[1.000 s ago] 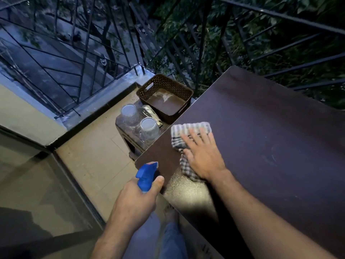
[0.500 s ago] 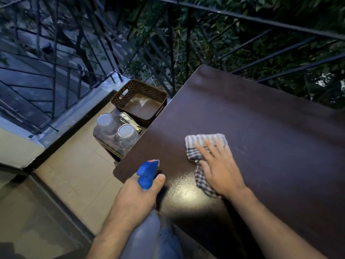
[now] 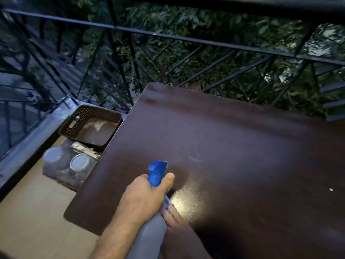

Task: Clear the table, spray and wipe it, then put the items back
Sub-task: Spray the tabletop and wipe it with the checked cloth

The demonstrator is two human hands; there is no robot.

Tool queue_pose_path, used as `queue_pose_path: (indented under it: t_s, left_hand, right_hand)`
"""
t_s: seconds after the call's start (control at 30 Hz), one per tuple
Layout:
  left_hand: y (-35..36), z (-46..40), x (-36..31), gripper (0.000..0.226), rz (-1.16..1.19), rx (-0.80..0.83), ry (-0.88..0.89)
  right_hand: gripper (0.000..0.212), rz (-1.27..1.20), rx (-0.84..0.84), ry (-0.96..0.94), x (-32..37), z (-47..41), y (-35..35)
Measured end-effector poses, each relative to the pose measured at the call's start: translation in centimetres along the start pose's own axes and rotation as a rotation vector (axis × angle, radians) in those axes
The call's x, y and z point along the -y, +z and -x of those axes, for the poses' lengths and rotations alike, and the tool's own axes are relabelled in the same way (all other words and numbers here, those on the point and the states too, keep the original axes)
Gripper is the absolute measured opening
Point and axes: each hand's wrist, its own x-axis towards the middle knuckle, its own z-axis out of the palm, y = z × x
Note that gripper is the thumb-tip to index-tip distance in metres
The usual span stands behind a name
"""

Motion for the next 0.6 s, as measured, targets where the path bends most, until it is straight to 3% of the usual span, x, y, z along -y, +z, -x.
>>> queue_pose_path:
  t_s: [0.07,0.17,0.3,0.43,0.53,0.6]
  left_hand:
    - [0.5,-0.3,-0.7,0.054,0.005,0.001,0.009]
    - [0.6,-0.4,-1.1,0.056,-0.024,0.006,0.022]
    - [0.1,0.0,-1.1,0.055,-0.058,0.024,0.033]
    - [-0.3,0.4,-0.6,0.052,-0.068,0.021,0.033]
    - [-0.5,0.5,-0.3,0.052,-0.065,0.022,0.013]
    - [-0.5,0.5,-0.4,0.053,-0.057,0.033,0.011]
  right_hand:
    - [0.056,-0.005,-0.06,0.05,-0.6,0.1,-0.4]
    - [0.038,0.086,-0.161,-0.119,-3.8,-1.3,-1.7]
    - [0.059,0.104,-0.069,0.176,-11.4,-4.8,-6.1]
    - [0.059,0.101,-0.054,0.442,-16.9,-8.3,-8.4]
    - [0.06,0.125,-0.042,0.471,-16.2,-8.3,-8.3]
    - [0.062,0.139,-0.027,0.37,-13.4,-6.7,-7.5]
